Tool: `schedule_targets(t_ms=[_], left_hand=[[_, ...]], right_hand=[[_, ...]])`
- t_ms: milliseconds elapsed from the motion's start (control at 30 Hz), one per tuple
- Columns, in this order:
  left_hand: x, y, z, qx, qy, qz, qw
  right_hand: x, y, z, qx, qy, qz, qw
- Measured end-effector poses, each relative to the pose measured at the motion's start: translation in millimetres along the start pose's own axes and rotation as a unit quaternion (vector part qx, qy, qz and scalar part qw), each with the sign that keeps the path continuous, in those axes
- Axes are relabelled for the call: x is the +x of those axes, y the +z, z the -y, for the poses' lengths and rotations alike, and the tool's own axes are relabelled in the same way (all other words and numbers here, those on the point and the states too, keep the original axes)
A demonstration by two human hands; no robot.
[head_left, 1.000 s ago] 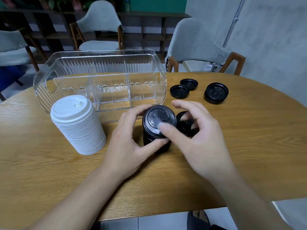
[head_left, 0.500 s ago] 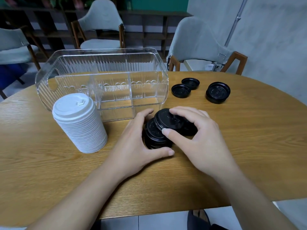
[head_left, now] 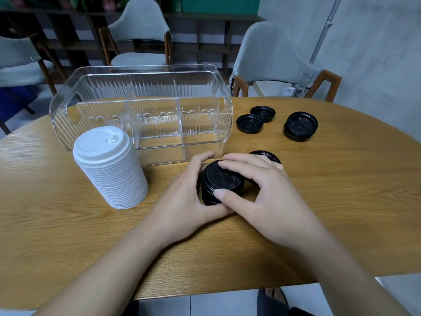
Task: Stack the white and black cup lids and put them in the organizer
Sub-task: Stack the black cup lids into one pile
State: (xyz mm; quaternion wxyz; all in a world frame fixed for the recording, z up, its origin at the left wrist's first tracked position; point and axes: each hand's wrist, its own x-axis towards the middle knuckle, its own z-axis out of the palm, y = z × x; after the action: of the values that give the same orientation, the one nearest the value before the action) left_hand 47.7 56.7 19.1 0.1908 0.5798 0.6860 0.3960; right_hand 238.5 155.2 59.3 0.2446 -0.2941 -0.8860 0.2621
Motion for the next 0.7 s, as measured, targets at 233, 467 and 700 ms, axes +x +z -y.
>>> schedule_targets(t_ms=[233, 467, 700], left_hand=[[2, 0, 4, 0.003, -0.005, 0.008, 1.000], [3, -2, 6, -0.002, 0.003, 0.033, 0.999], [3, -3, 6, -0.004, 0.016, 0.054, 0.998]], right_hand=[[4, -3, -1, 0.015, 0.001, 0.026, 1.000], [8, -11, 0, 0.036, -0.031, 0.081, 0.996], [8, -16, -2, 0.039, -0.044, 0.110, 0.992]])
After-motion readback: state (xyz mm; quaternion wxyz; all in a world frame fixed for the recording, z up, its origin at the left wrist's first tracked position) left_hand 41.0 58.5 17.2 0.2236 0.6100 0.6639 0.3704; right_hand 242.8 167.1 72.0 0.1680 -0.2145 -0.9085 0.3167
